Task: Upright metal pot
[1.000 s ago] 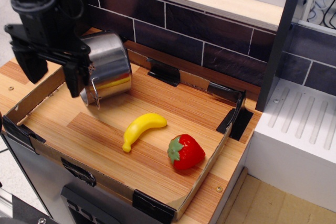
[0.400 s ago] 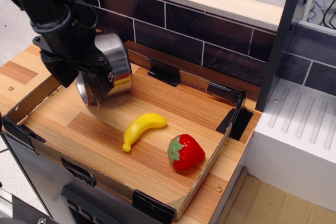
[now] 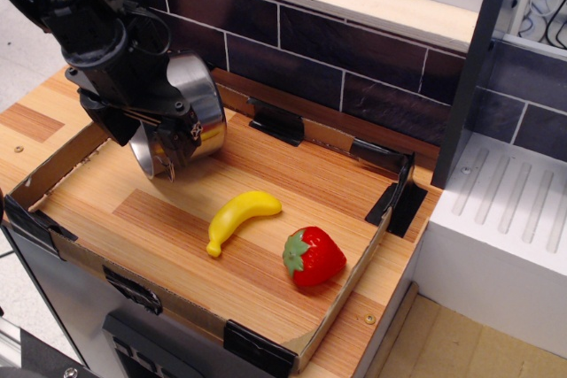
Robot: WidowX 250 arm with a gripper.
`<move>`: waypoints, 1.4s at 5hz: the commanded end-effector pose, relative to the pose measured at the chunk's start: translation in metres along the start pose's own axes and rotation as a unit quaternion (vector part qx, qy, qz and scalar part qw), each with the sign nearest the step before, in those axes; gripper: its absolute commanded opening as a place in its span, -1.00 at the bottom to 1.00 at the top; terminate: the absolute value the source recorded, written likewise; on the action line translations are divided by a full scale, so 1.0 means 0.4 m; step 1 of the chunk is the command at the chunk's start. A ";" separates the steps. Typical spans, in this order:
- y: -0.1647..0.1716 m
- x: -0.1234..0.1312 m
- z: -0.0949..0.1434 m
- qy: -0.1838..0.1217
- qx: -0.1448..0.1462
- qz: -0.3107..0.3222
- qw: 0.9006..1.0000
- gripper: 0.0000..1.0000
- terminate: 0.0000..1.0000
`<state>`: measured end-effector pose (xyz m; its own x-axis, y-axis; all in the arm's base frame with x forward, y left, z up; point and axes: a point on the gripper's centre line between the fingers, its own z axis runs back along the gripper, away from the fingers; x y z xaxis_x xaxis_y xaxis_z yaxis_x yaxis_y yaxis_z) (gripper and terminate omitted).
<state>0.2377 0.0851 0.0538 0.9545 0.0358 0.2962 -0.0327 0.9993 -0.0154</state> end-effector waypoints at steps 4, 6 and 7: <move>0.016 0.024 0.000 0.032 0.019 0.038 0.999 -1.00 -1.00; 0.027 0.018 0.041 0.042 0.074 0.082 0.993 -1.00 -1.00; 0.044 0.024 0.059 0.022 0.106 0.127 0.986 -1.00 -1.00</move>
<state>0.2333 0.1032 0.0653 0.9267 0.3045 0.2203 -0.3352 0.9347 0.1180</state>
